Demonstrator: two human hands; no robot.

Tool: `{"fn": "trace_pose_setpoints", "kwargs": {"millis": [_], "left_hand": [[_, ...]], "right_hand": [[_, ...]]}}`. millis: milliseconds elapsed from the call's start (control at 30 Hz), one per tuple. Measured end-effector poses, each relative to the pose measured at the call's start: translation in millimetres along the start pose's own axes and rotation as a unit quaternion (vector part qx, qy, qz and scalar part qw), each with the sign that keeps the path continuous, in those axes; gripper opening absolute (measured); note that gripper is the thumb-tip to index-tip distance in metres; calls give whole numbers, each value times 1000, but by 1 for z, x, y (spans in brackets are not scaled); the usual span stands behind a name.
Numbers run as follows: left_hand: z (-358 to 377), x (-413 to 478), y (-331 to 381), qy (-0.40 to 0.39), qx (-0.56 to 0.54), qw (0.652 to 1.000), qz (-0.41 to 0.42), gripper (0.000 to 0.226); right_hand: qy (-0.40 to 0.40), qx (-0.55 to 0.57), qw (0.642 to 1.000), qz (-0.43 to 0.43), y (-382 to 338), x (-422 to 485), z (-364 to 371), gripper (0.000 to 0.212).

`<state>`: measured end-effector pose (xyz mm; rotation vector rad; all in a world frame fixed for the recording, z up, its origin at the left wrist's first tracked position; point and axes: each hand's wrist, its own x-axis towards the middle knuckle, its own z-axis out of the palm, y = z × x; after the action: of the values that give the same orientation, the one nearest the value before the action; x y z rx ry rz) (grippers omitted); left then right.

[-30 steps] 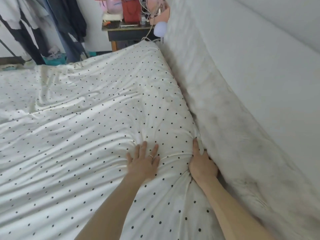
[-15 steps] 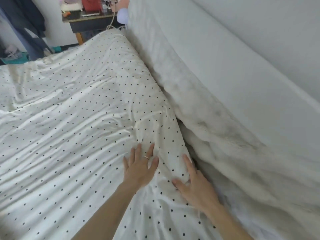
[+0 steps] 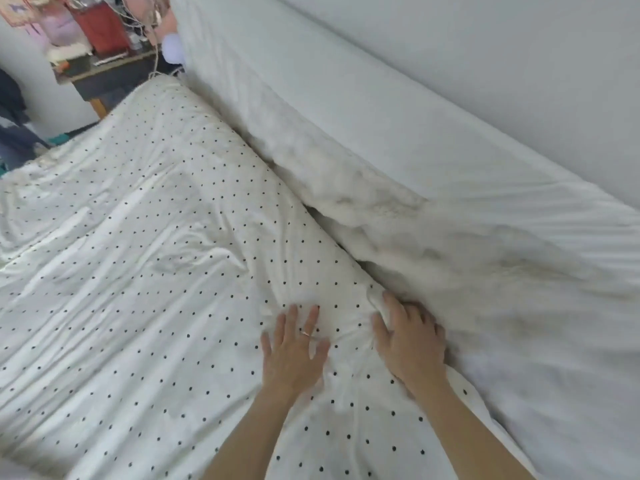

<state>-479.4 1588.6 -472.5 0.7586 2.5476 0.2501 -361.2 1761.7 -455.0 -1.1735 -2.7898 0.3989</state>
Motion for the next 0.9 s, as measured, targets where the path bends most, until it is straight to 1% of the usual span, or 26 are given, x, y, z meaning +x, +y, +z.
{"fn": "trace_pose_setpoints", "kwargs": {"millis": [33,67,133,167,200,267,300,367,400,433,500,533,567,600,633,667,700,733,767,800,833,867,900], "left_hand": [[6,-8,3,-11,1,1000,-1,65],[13,-18,8,-14,-4,1000,-1,67],[19,-26,16,0,-17,1000,22,67],[21,-27,22,2,-25,999,39,66],[23,-28,28,-1,-25,998,54,66],[28,-34,38,-1,-8,997,78,66],[30,-37,42,2,-5,996,90,65],[33,-38,50,14,-7,993,115,65],[33,-35,52,22,0,992,124,64],[38,-34,56,22,3,992,124,63],[44,-36,59,5,19,993,118,62],[49,-41,56,9,22,994,111,60],[52,-45,54,19,17,994,104,58],[55,-55,47,30,2,996,84,55],[57,-63,40,55,-19,997,54,53],[62,-73,28,86,-37,996,7,53],[67,-85,16,118,-51,990,-56,53],[70,-95,0,138,-69,982,-113,52],[75,-106,-14,145,-92,972,-159,51],[78,-114,-30,134,-104,968,-184,50],[81,-122,-40,115,-110,967,-199,49],[85,-127,-47,90,-102,970,-199,51],[90,-133,-49,68,-98,972,-201,53]], "right_hand": [[11,-15,1000,3,6,-8,-4,50],[2,-25,1000,14,18,-26,-7,58],[-36,-39,997,47,38,-64,-7,70],[-61,-33,996,60,48,-80,-6,72],[-80,2,994,68,61,-92,-2,72],[-111,72,988,73,75,-98,-6,58],[-92,77,991,53,81,-94,-8,47],[11,54,998,0,95,-80,-14,28],[31,34,999,-1,98,-75,-16,26],[18,22,1000,14,101,-74,-13,27],[-51,-12,994,93,99,-75,-2,34],[-57,-16,991,122,93,-77,5,36],[-46,-24,989,137,86,-77,8,39],[-17,-30,991,129,72,-82,10,43],[26,-34,995,95,56,-86,9,49],[60,-14,997,35,36,-92,10,51],[66,23,996,-51,17,-99,11,52],[44,44,987,-146,-1,-107,15,53],[10,41,971,-237,-11,-111,21,54],[-27,17,955,-294,-13,-109,27,56],[-60,-7,949,-310,-3,-101,32,59],[-91,-30,955,-281,14,-89,35,61],[-123,-43,964,-230,35,-77,36,64]]}}
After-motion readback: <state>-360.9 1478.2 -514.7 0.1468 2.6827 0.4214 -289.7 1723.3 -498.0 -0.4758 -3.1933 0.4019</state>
